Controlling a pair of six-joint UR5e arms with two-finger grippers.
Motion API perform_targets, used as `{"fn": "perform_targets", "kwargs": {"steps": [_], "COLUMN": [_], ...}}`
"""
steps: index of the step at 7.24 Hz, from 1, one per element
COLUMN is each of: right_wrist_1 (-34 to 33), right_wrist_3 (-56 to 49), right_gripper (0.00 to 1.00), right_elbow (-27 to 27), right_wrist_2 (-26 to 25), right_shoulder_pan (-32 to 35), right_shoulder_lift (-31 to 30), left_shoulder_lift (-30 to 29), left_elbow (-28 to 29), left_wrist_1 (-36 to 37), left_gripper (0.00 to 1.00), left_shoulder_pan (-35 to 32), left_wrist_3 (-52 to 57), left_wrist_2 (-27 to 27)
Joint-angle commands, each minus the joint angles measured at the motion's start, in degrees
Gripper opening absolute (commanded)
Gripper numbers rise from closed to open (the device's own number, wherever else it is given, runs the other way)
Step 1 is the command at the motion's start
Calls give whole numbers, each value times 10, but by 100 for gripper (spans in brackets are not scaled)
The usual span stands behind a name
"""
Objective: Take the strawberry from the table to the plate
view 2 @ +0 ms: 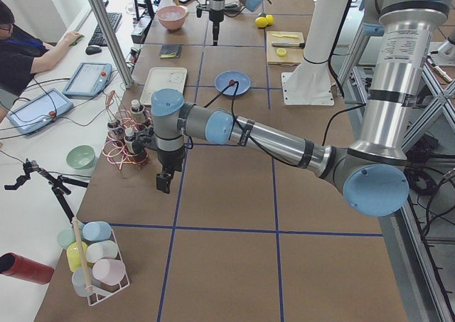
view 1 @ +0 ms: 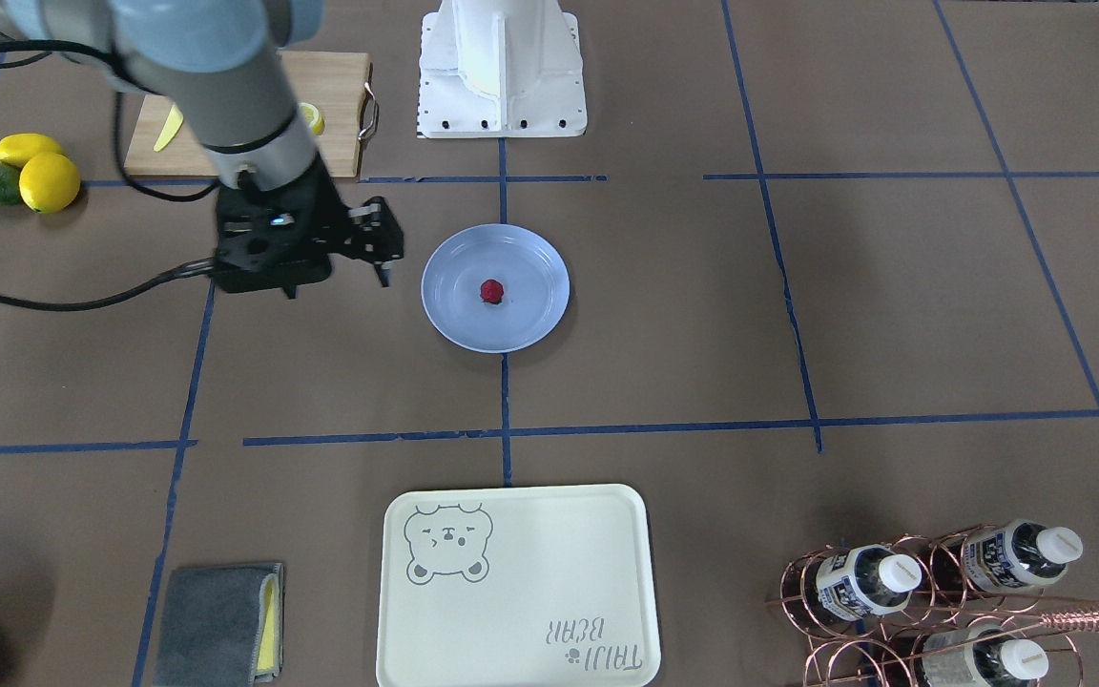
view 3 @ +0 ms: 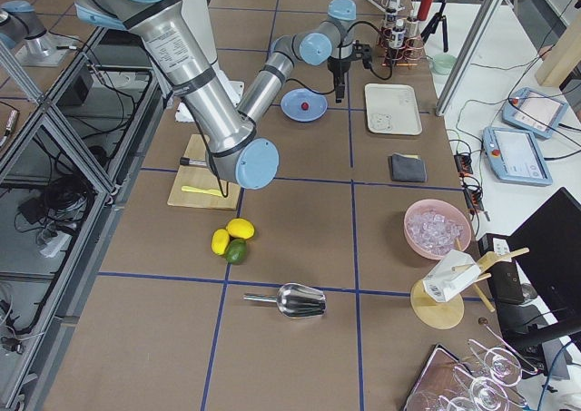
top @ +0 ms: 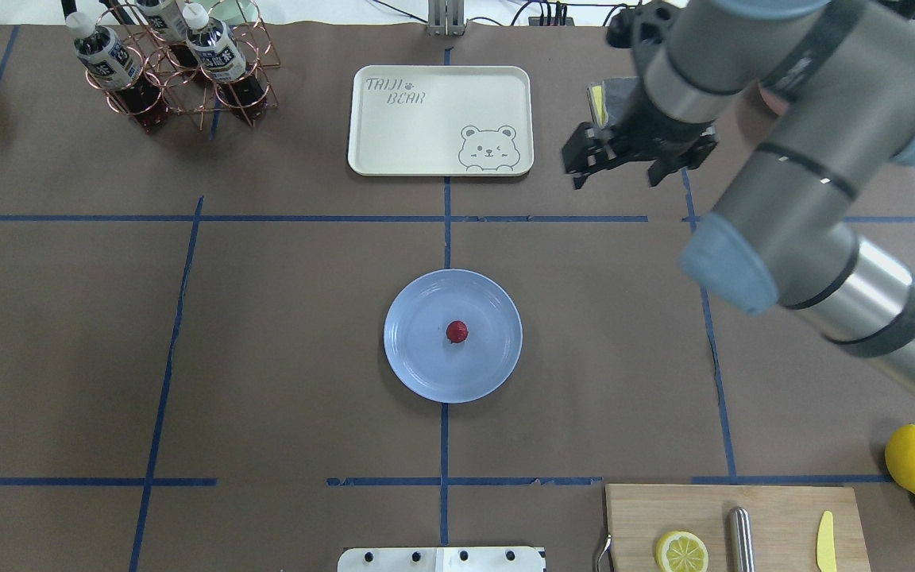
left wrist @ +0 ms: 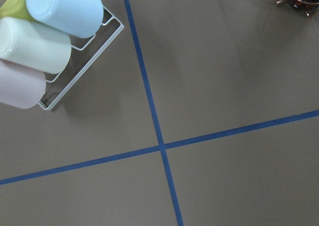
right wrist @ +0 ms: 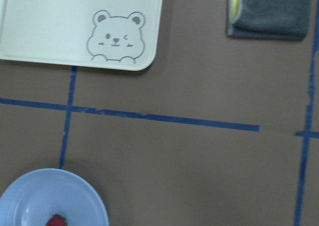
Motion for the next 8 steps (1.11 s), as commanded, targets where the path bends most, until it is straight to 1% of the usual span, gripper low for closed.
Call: {"fn": "perform_targets", "kwargs": {"steps": [1, 2, 3, 5, 6, 7, 8], "right_wrist_1": [-5, -7, -6, -5, 1, 1, 1], "right_wrist_3": [-182, -252, -301, -416, -452, -520, -600], "right_gripper": [100, 100, 100, 100, 100, 100, 100], "right_elbow": [8, 6, 5, -15, -39, -64, -102], "right_wrist_2": [72, 73, 68, 70, 76, 78, 97], "right_shoulder_pan": [123, 152, 176, 234, 265, 304, 343], "right_shoulder_lift": [-95, -134, -176, -252, -283, -303, -313], "left_shoulder_lift": [28, 31, 30, 30, 30, 30, 31], "left_elbow": [39, 39, 38, 36, 36, 36, 36], "left_wrist_1": [-9, -11, -11, -12, -12, -12, -12], "left_gripper": [100, 100, 100, 100, 100, 100, 100], "left_shoulder_pan": [-16, -15, -15, -15, -14, -15, -15], "left_wrist_3": [44, 38, 19, 13, 12, 13, 13], "left_wrist_2": [-22, -21, -21, -21, -21, -21, -21]}}
